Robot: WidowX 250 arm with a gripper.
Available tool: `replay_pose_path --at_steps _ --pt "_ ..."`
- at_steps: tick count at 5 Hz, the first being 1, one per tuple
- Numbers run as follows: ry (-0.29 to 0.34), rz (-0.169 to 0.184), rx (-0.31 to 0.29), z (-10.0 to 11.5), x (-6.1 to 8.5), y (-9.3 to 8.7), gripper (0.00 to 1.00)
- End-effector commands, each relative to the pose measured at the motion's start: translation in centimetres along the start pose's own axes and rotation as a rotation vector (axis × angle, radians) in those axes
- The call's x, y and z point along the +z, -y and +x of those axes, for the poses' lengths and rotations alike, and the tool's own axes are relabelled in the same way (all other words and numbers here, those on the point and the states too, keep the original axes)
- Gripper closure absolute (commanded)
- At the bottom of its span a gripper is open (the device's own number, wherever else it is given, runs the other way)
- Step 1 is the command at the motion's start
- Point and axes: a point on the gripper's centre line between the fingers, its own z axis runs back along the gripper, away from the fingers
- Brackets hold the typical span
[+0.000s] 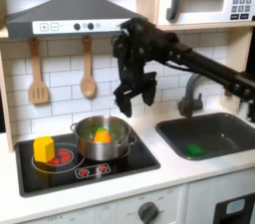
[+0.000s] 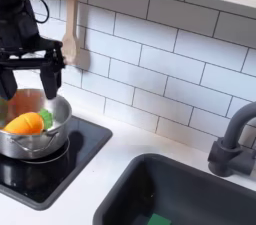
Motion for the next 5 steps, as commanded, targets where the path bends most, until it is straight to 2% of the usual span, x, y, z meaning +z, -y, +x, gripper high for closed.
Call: replay_pose_path --at_steps 1,3,5 --pt "-0.014 0.011 -0.106 -4.2 -0.5 2.8 0.00" --pt "-0.023 0.027 -0.163 -7.0 -1.1 5.2 0.00" --pt "-0.058 0.057 -0.242 -9.2 -2.5 7.2 0.00"
